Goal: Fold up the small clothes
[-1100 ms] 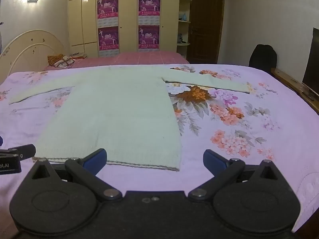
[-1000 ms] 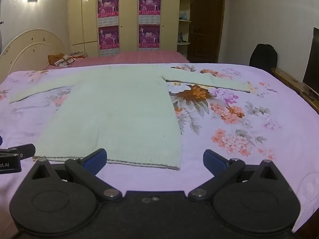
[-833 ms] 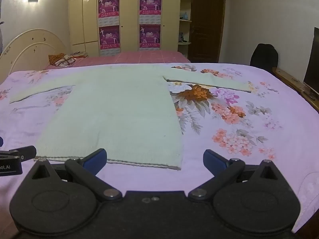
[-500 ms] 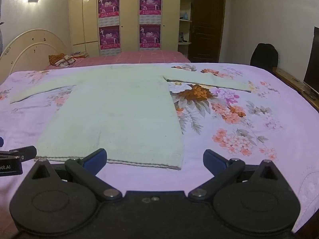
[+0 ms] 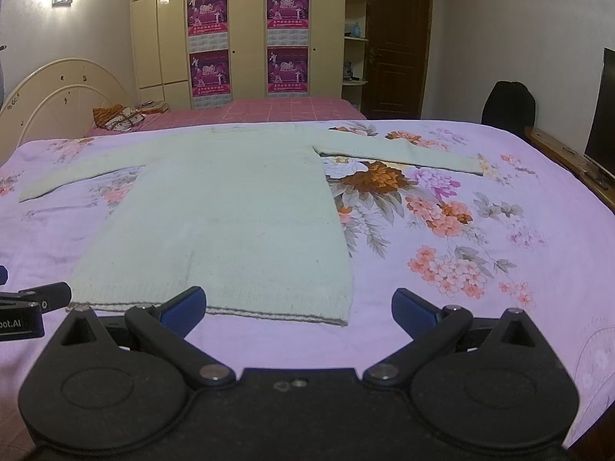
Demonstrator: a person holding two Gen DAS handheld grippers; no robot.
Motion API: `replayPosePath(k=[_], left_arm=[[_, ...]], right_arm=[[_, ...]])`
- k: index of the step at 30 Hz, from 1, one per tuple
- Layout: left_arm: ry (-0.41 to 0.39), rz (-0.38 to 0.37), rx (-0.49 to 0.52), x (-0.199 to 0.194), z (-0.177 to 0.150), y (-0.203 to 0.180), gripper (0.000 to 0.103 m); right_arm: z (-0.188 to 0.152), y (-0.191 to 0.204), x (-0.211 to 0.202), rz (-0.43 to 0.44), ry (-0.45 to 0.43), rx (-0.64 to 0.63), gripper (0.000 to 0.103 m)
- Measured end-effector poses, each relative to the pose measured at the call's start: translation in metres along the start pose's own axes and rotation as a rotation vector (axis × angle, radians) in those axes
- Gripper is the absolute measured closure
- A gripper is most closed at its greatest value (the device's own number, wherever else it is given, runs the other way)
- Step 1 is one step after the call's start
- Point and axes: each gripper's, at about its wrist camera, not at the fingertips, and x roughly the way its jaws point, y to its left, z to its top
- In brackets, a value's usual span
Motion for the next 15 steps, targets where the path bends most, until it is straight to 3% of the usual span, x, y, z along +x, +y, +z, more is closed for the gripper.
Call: replayPosePath(k=[15], left_arm=[[0.004, -0.002, 0.002, 0.0015, 0.001, -0.001, 0.0]], right_arm=[[-0.0007, -0.0017, 0.0009, 0.003, 0.003, 0.001, 0.001]])
